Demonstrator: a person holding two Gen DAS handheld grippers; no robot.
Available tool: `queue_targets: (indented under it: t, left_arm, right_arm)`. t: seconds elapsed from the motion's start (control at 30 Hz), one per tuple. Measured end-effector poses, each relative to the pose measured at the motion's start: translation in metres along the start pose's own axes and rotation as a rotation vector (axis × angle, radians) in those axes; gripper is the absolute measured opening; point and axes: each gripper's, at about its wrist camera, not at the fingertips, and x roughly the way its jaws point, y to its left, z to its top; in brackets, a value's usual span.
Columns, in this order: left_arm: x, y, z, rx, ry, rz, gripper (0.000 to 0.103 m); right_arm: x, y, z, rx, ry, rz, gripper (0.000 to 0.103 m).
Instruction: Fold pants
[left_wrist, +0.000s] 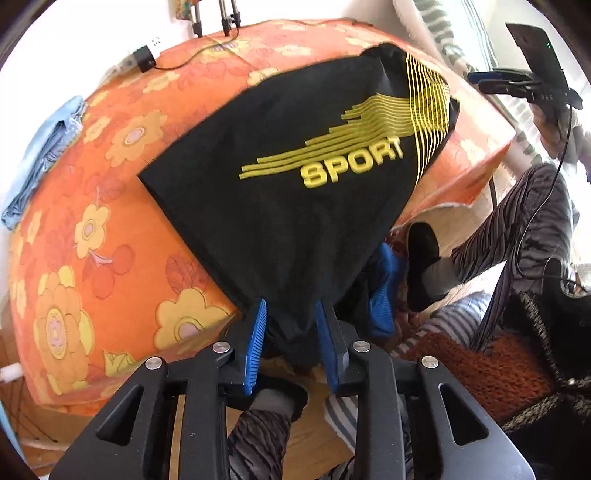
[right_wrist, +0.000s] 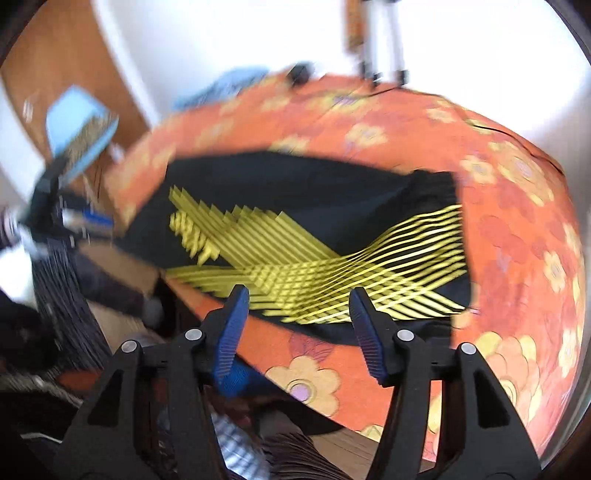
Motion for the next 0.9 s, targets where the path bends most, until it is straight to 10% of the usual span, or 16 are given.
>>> queue_targets:
  t: [0.17,0.6,0.77,0.9]
  left_arm:
    - [-0.007,0.005,0.02,-0.015,-0.068,0.025,0.027]
    - [0.039,0.042,0.057,-0.09,-0.029,0.018,0.027]
    - [0.038,0.024,0.05,-0.031,-0.03,-0.001,0.027]
    - [0.026,-0.013,0.046,0.07,-0.057,-0.052,0.036]
  right_arm:
    - [-0.009,-0.056,0.005,0.201,-0.035,-0.202,0.059]
    - [0.054,-0.141,-0.011,0.585,0.035,-0.077,0.059]
    - [0.055,-0.14,-0.014,0.608,0.022,-0.054,0.027]
    - [0.042,-0.131,-0.009,0.596,0.001,-0.07,0.022]
